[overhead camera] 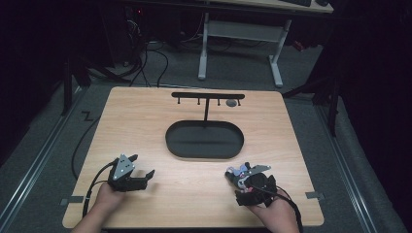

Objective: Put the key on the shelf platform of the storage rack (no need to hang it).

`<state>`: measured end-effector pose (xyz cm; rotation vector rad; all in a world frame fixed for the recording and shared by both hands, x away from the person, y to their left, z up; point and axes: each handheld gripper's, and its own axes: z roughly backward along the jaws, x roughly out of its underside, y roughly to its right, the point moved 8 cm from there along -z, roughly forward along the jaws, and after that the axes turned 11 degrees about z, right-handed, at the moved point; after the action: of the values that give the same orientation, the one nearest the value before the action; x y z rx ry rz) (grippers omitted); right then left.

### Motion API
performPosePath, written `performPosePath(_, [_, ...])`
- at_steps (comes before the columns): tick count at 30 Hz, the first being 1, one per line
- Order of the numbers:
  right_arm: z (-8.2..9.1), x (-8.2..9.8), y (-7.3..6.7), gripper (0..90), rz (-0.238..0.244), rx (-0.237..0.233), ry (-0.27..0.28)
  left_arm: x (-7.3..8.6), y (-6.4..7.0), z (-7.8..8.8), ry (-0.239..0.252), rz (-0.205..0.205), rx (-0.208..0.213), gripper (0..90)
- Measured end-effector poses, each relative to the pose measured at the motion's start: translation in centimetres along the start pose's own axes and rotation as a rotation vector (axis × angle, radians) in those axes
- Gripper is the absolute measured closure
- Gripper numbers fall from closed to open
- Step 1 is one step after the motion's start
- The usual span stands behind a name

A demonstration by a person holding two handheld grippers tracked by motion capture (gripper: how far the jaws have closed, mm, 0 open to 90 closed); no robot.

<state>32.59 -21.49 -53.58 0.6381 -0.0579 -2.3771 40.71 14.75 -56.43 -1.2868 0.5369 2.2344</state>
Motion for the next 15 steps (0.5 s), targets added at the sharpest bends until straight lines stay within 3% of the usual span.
performPosePath(15, [-1.1, 1.6, 0.3, 18.1, -0.036, -0.033, -0.048, 0.1, 0.2, -0.1, -0.009, -0.011, 0.005, 15.4])
